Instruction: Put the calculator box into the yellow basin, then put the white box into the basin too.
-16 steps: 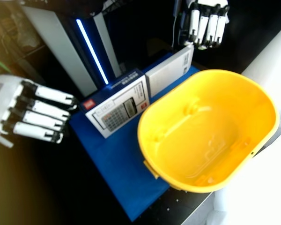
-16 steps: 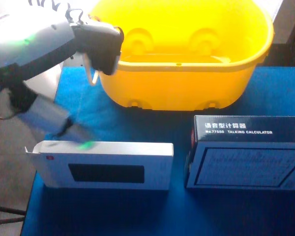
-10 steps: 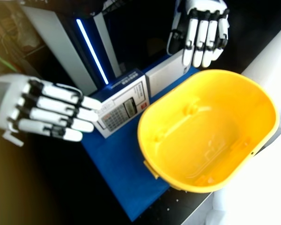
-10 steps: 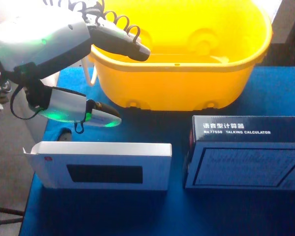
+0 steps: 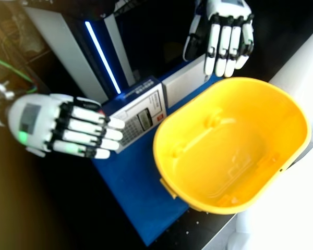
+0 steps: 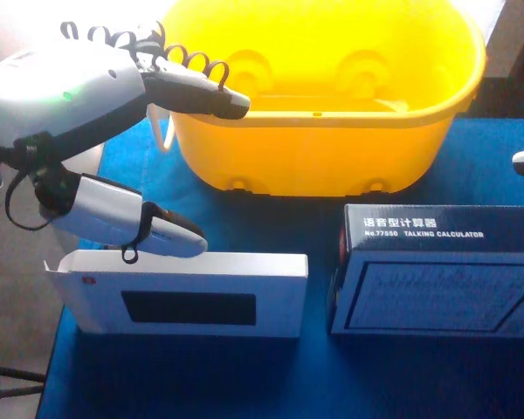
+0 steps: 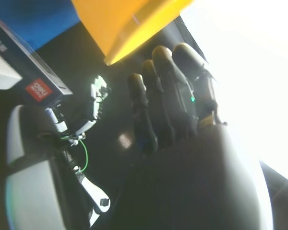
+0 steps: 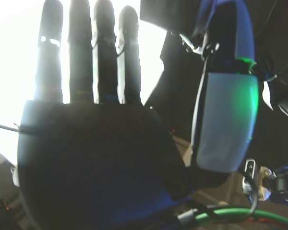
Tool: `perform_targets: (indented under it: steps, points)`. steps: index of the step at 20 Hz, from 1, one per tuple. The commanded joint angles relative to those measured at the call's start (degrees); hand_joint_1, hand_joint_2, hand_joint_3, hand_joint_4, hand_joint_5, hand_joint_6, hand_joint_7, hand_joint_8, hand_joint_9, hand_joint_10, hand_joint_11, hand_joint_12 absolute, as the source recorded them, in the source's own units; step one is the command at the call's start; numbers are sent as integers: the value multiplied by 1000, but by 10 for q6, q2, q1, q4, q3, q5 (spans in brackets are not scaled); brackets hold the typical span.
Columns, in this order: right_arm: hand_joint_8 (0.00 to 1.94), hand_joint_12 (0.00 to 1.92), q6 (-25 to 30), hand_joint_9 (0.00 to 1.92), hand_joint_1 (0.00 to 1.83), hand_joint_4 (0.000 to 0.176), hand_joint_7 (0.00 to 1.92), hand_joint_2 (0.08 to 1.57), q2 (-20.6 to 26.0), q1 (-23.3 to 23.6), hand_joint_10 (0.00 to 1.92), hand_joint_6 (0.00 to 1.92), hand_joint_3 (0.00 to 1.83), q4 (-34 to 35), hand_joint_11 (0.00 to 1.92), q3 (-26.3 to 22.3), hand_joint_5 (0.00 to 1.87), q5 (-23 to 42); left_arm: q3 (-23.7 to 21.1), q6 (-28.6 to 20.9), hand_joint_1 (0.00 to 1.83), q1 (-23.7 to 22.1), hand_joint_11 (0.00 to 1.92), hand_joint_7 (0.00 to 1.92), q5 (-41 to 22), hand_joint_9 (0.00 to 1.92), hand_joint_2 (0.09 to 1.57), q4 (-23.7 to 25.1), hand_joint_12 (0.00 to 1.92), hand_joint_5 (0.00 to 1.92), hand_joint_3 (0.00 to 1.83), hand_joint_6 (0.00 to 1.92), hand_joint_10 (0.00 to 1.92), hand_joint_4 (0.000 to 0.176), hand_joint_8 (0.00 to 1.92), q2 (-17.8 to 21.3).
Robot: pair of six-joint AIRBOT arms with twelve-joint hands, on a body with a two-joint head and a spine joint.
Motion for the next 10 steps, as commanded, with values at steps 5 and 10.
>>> perform_targets:
  steps: [5,10]
  points:
    - [7,1070,4,471,841,0,553,944,-9,3,13,8,13,-20,0,5,577,-40,-3,-1,673,20,0,491,-56,421,774,-26,1169,460,1,0,68,0,0,-7]
    - [0,1072,4,457,952,0,533,894,-9,3,5,2,0,-20,0,10,559,-35,-8,-1,774,58,0,395,-46,366,774,-52,1178,396,0,0,25,0,2,-16]
